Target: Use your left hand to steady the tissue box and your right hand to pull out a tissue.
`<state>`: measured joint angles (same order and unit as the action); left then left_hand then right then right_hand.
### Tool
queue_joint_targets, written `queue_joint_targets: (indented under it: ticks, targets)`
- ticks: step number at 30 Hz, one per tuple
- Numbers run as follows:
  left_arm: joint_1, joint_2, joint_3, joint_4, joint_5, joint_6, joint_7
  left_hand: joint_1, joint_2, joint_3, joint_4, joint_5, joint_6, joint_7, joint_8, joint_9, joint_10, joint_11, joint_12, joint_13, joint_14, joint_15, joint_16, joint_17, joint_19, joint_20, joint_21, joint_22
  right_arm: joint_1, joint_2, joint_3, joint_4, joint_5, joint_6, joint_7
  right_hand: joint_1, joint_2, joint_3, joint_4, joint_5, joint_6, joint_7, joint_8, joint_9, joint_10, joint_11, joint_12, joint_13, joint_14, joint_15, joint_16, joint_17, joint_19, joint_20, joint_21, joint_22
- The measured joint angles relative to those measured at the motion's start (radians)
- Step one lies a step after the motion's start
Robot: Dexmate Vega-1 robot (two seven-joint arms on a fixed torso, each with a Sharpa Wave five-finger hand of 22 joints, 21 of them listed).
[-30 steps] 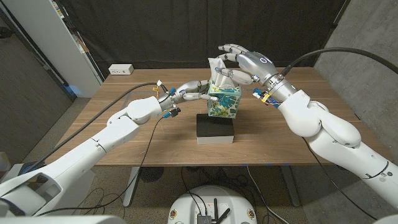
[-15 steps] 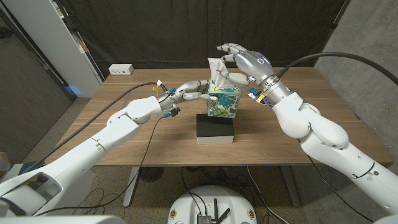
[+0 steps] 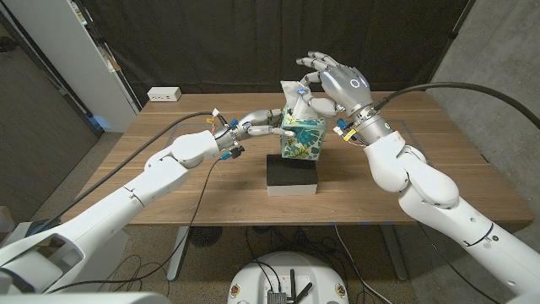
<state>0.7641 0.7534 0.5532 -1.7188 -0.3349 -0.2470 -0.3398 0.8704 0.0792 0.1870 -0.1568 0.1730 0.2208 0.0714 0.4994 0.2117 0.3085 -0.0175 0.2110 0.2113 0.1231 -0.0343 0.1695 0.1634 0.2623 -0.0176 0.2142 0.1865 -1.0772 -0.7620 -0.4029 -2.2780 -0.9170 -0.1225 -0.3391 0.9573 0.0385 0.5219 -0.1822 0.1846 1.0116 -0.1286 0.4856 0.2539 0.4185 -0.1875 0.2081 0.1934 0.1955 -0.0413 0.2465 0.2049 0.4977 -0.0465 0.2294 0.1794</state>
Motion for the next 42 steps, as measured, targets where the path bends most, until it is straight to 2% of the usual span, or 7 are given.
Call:
queue_joint_targets:
  ticks: [3,5,17,37,42]
  targets:
    - [-0.001,0.000,0.000,0.001,-0.001,0.000,-0.001,0.000,0.000,0.000,0.000,0.000,0.000,0.000,0.000,-0.002,0.000,0.000,0.000,0.000,0.000,0.000,0.000,0.000,0.000,0.000,0.000,0.000,0.001,0.003,-0.004,0.004,-0.015,-0.007,-0.018,0.000,0.000,-0.008,0.003,0.000,0.000,0.000,0.000,-0.002,0.004,-0.004,0.000,0.000,0.000,0.000,0.000,0.003,0.000,0.000,0.000,0.000]
    - [-0.001,0.000,0.000,0.002,-0.002,0.000,-0.003,-0.004,-0.001,0.000,0.000,0.000,-0.001,-0.001,0.000,-0.003,0.000,0.000,0.000,0.000,0.000,0.000,0.000,0.000,0.000,0.000,0.000,0.000,0.002,0.008,-0.009,0.011,-0.022,-0.009,-0.032,0.017,-0.017,-0.011,0.005,0.001,0.012,-0.020,0.002,-0.005,0.007,-0.007,0.000,0.000,0.000,0.000,0.000,0.003,0.000,0.000,0.000,0.000]
    - [-0.002,0.001,0.000,0.003,-0.003,0.000,-0.007,-0.009,0.002,0.000,0.000,-0.001,0.002,0.003,-0.001,-0.005,0.000,0.000,0.000,0.000,0.000,0.000,0.000,0.000,0.000,0.000,0.000,0.000,0.014,0.025,-0.016,0.037,-0.030,0.000,-0.114,0.017,-0.017,-0.031,0.012,0.013,0.018,-0.025,0.002,-0.014,0.008,-0.008,0.000,0.000,0.000,0.000,0.000,0.007,0.009,-0.002,0.000,0.000]
    - [0.017,0.016,-0.006,-0.029,0.001,0.004,0.008,-0.007,0.003,0.007,-0.001,0.001,0.003,0.002,-0.005,-0.002,0.000,0.000,0.000,0.000,0.000,0.000,0.000,0.000,0.000,0.000,0.000,0.000,0.043,0.048,-0.010,0.063,-0.028,0.016,-0.217,0.025,-0.009,-0.044,0.017,0.020,0.018,-0.025,0.003,-0.018,0.012,-0.013,0.000,0.000,0.000,0.000,0.005,0.012,0.009,-0.002,0.000,0.000]
    - [0.022,0.019,-0.008,-0.036,0.003,0.008,0.013,-0.007,0.003,0.007,-0.001,0.001,0.003,0.002,-0.004,-0.002,0.000,0.000,0.000,0.000,0.000,0.000,0.000,0.000,0.000,0.000,0.000,0.000,0.052,0.056,-0.009,0.069,-0.028,0.017,-0.235,0.025,-0.009,-0.056,0.021,0.020,0.012,-0.031,0.003,-0.020,0.023,-0.013,0.000,0.000,0.000,0.000,0.008,0.012,0.009,-0.002,0.000,0.000]
